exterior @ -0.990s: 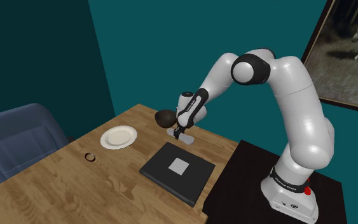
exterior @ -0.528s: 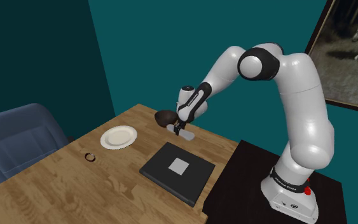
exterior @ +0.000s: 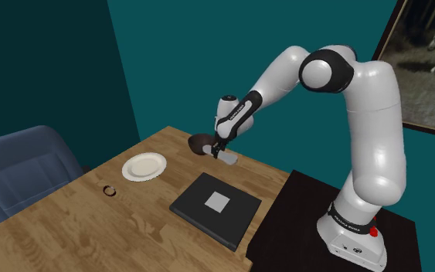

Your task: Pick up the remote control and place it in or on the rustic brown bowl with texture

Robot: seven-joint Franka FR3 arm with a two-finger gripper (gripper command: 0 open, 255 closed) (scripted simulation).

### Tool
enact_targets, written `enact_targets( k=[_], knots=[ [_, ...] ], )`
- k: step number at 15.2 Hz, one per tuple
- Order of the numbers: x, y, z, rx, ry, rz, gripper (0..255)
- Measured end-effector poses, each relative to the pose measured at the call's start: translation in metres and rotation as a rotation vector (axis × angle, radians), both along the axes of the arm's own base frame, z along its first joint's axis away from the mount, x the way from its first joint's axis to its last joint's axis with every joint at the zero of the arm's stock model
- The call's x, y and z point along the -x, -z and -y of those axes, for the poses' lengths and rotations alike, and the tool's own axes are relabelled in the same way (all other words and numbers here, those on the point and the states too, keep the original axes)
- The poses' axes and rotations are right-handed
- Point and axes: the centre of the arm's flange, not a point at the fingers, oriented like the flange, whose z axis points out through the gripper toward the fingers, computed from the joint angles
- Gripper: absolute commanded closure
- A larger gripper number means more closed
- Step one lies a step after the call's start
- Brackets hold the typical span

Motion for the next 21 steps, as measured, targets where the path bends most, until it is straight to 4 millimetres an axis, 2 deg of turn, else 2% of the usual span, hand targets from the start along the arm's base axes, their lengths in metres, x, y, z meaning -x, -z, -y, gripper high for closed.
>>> enact_targets(
  k=[11,15,21],
  knots=[
    [-0.001,-0.055,0.000,0.000,0.000,0.000,255],
    [-0.036,-0.061,0.014,0.000,0.000,0.000,255],
    [-0.114,-0.065,0.040,0.000,0.000,0.000,255]
  ],
)
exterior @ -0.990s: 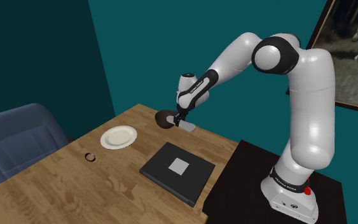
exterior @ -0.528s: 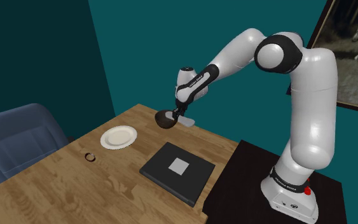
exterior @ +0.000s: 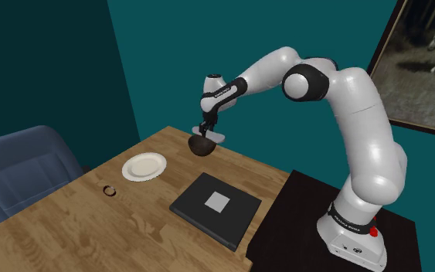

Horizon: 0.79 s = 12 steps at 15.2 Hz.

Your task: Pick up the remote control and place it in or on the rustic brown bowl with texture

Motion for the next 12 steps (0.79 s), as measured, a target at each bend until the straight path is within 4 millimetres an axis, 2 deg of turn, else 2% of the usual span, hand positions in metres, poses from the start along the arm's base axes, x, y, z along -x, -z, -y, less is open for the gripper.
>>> enact_targets(
  k=[4,5,12],
  knots=[
    [-0.049,-0.003,0.020,0.000,0.000,0.001,255],
    [-0.055,-0.002,0.023,0.000,0.000,0.000,255],
    [-0.060,0.033,0.024,0.000,0.000,0.000,255]
  ],
)
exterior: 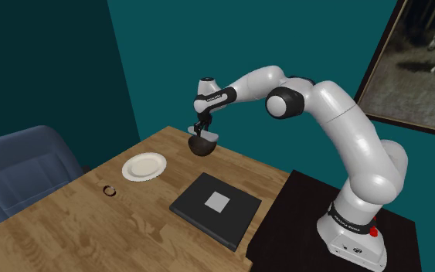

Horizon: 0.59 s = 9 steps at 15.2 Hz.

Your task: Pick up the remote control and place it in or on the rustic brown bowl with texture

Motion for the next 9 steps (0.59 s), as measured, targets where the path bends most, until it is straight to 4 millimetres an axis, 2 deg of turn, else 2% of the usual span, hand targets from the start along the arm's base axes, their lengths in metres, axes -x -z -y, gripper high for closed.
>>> enact_targets(
  k=[7,9],
  knots=[
    [-0.001,0.037,0.001,0.000,0.000,0.000,255],
    [-0.001,0.040,0.001,0.001,0.000,0.002,255]
  ],
)
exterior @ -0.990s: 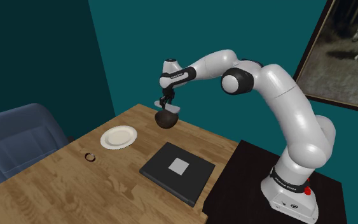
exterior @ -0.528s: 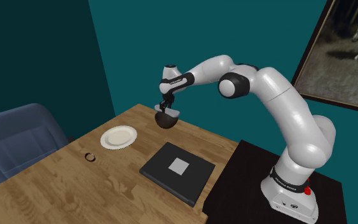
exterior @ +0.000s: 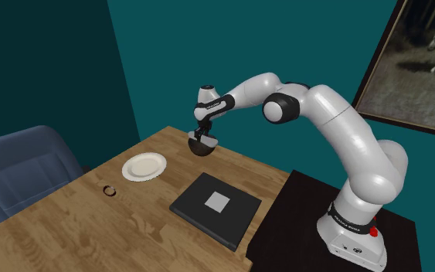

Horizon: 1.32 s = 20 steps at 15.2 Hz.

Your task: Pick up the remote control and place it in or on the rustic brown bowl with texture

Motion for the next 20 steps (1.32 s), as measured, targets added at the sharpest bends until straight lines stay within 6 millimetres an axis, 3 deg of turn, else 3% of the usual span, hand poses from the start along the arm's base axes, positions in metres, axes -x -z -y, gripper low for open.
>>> enact_targets(
  k=[5,6,12,16,20],
  knots=[
    [0.000,0.000,0.000,0.000,0.000,0.001,255],
    [0.000,0.000,0.000,0.000,0.000,0.002,0],
    [0.000,0.002,0.000,-0.001,-0.001,-0.001,0],
    [0.006,-0.037,0.001,-0.001,-0.001,-0.001,0],
    [0.007,-0.047,-0.002,-0.001,-0.001,-0.001,0]
  ],
)
